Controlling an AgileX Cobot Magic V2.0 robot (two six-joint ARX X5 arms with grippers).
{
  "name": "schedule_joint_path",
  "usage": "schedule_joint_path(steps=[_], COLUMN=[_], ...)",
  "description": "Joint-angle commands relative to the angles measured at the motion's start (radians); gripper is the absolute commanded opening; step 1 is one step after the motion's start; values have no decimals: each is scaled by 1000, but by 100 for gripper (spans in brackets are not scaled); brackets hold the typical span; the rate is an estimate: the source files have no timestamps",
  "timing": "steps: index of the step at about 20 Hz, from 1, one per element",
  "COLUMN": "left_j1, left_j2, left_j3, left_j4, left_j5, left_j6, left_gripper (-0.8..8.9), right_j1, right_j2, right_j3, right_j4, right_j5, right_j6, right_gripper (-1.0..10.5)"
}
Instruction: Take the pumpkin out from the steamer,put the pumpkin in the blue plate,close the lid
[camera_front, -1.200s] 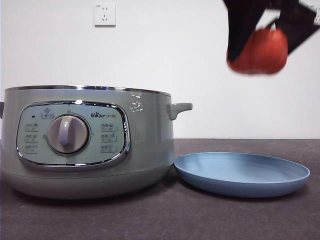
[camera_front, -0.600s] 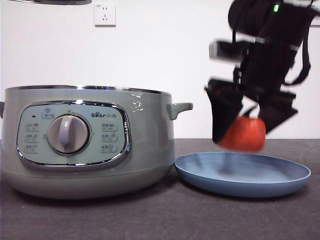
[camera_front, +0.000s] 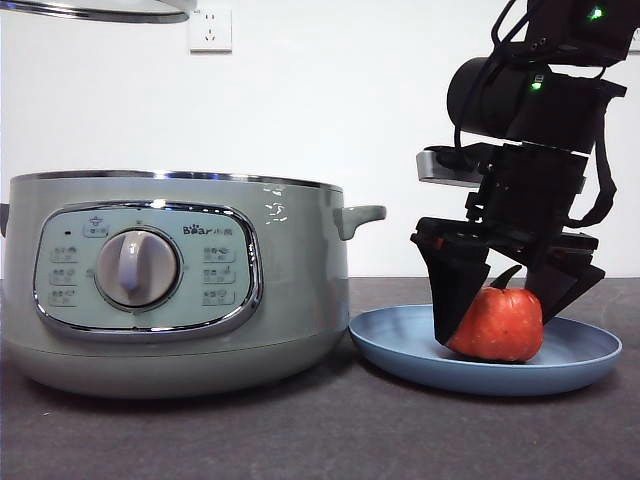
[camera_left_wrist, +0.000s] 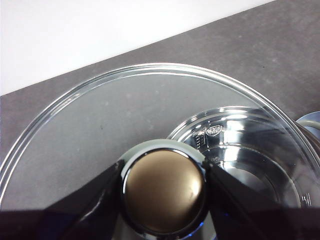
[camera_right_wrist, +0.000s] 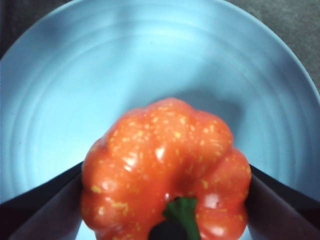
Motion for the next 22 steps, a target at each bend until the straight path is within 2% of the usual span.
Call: schedule_joint_path(steps=[1, 11, 22], left_j1=[0, 0, 0], left_j2=[-4, 3, 259], left_j3=[10, 10, 10], left_j4=[50, 83, 162], left_j5=[-2, 24, 183], left_j6=[-3, -3, -6], left_gripper=[-9, -9, -9], right_j1=[1, 3, 2], right_j2=[21, -55, -488], right_j3=[-8, -4, -4], right_j4=[-16, -72, -108], right_j5=[4, 0, 5], right_j6=[17, 23, 52], right_gripper=[563, 564, 563])
